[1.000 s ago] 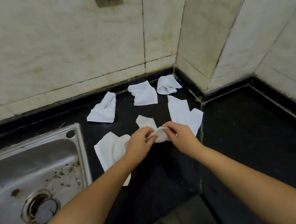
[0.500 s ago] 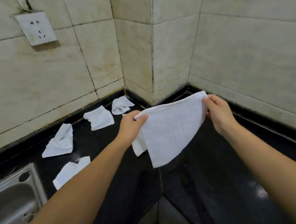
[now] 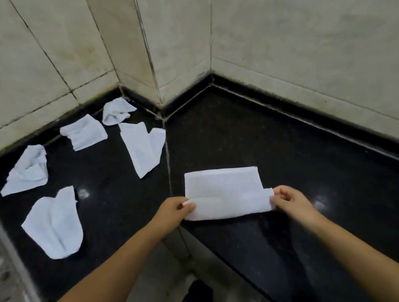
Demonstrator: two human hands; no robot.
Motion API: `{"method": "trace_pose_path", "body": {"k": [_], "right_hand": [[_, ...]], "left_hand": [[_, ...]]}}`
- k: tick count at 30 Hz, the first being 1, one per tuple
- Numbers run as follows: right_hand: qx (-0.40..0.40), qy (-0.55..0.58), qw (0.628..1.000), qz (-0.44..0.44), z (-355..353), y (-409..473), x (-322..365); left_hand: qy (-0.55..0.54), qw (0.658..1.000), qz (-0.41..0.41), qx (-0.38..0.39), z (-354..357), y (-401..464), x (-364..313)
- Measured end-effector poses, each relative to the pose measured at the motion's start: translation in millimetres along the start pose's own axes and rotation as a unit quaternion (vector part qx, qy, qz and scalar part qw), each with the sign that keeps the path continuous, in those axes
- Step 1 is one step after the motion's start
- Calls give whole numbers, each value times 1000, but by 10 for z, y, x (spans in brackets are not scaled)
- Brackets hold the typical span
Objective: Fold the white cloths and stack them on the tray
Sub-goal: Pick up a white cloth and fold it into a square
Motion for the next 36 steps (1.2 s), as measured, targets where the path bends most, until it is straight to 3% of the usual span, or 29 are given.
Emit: {"method": "trace_pose_path", "body": {"k": [2,6,11,14,19,22,27,32,36], "right_hand": [[5,-6,999,33,18,56,-185],[-53,-33,996,58,-142,378,-154],[-107,-82,986,96,-221,787,87],[-112,-160,973,126,-150,944,131],[-145,-372,909,122,-31,1004,324],[-94,-438,894,34,284,1190,714],[101,-520,846,-69,1339,1585,1159],[123,-586,796,-95,1729,1665,1220],[100,-568,811,-99,1576,1561,1226]], "left_hand": [[20,1000,-14,14,43,50,61],[16,998,-6,-62,-204,372,-71],[190,973,-45,-127,-392,833,-205],[266,950,-62,-150,-417,928,-108],[224,951,-60,-205,-383,811,27],[210,947,-54,-239,-339,618,65],[268,933,-89,-225,-172,399,178],[318,916,-108,-219,-142,363,149],[308,922,-112,-206,-114,380,167]]}}
Point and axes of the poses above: each hand's wrist, its own y-axis towards the middle knuckle, its own z-axis out of the palm, x = y × z, the point moved 8 cm from there along y, towards the middle knuckle, and after that the axes turned 13 degrees about x, right-handed, at the moved point
